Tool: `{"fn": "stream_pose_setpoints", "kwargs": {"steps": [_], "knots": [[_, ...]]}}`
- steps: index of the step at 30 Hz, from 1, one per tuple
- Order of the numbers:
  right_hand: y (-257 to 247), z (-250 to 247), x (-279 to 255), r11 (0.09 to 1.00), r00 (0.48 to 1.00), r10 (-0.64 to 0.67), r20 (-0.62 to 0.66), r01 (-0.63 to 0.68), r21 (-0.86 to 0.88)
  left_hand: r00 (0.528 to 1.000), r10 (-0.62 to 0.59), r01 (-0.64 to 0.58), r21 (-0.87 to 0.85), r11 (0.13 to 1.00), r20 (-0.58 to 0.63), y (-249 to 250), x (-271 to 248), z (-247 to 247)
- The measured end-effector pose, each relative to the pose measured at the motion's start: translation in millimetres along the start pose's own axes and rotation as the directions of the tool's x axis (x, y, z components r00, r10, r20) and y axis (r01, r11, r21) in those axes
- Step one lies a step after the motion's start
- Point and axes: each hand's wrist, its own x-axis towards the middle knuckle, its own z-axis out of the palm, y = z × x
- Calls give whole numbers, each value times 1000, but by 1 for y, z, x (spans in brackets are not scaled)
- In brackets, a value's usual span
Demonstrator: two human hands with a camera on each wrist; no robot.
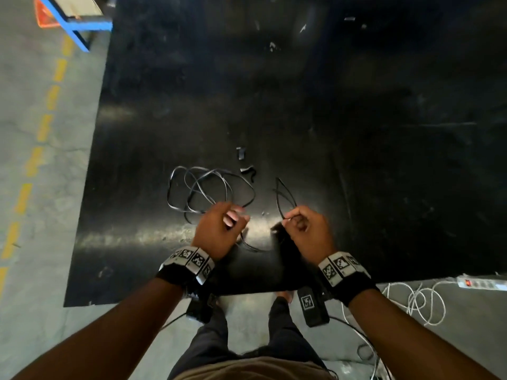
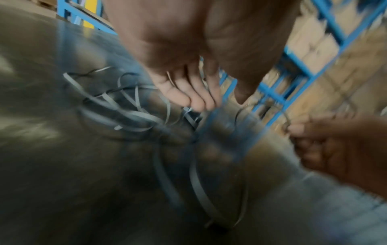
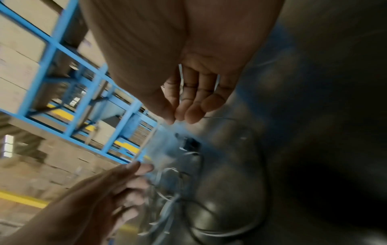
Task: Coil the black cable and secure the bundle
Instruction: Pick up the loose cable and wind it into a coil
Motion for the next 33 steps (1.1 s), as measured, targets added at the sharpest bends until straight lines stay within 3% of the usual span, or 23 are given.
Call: {"fn": "stream_pose_setpoints", "kwargs": {"steps": [3,5,9,13,15,17,19,22,29,33], "knots": [[-30,-2,0,991,998,-55,-24,57,118,992,51,-23,-229,973,116,39,0,-12],[-50,-2,0,976,992,-119,-50,126,178,975,102,-40,-294,955,196,59,4,-16],[-85,-8,0,939,976,-205,-76,218,266,971,185,-123,-356,926,148,92,12,-33],[-113,-31,5,926,937,-312,-155,336,170,963,258,-209,-381,900,81,116,15,-59],[-130,-50,12,912,892,-383,-241,406,53,956,285,-236,-407,883,65,129,16,-76],[-149,-64,23,867,839,-498,-220,486,-108,941,323,-249,-440,862,100,144,17,-94],[-168,-72,32,815,808,-578,-115,563,-138,927,344,-223,-520,825,149,159,15,-110],[-195,-80,42,787,787,-617,-30,615,-38,926,344,-185,-605,774,157,173,13,-130],[-228,-84,48,734,735,-670,-99,677,55,908,349,-103,-680,725,234,192,-5,-159],[-231,-82,48,736,746,-663,-71,666,123,905,344,-42,-752,658,251,193,-12,-167]]}}
